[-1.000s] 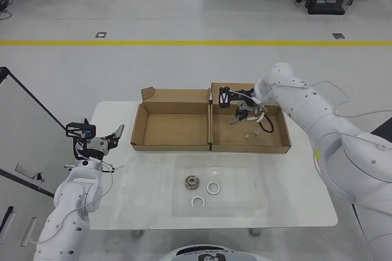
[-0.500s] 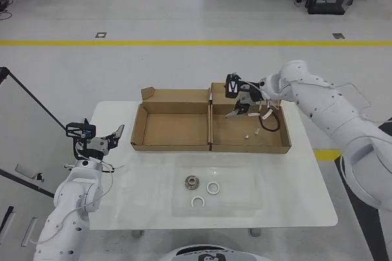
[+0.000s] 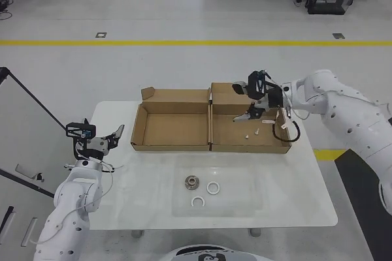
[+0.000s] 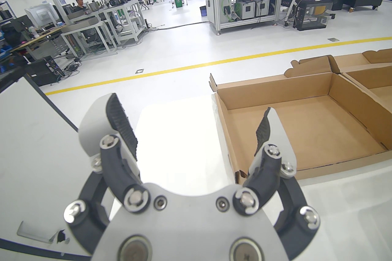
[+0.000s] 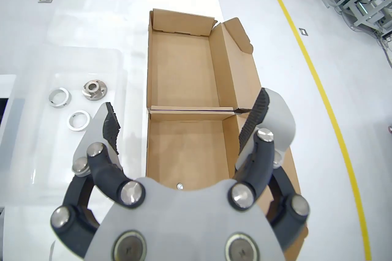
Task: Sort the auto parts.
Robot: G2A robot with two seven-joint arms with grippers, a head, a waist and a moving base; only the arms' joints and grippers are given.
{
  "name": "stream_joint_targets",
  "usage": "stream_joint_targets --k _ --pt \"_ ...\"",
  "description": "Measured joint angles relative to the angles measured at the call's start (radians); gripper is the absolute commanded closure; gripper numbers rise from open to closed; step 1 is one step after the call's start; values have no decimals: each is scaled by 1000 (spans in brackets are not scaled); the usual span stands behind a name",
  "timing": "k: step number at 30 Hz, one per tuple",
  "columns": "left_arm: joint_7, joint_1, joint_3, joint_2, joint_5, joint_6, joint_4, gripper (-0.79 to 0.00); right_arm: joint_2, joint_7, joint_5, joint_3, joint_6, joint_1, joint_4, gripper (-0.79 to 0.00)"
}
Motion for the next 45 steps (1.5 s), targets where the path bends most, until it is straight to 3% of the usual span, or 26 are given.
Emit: stream_joint_targets --k 7,16,21,28,36,45 --pt "0 0 0 0 0 0 0 -785 130 -6 107 104 0 -125 -144 -785" --pt "0 0 0 0 0 0 0 -785 265 -90 194 190 0 -281 -255 -785" --pt "0 0 0 0 0 0 0 -785 339 -193 169 229 0 -368 -291 -785" --pt "0 0 0 0 0 0 0 -785 428 -436 65 245 0 -474 -306 -785" --pt "0 0 0 0 0 0 0 -785 495 -758 -103 217 0 -531 -303 -785" --pt "-1 -2 -4 0 -2 -4 -4 -785 495 -741 -98 217 0 -531 -302 -785"
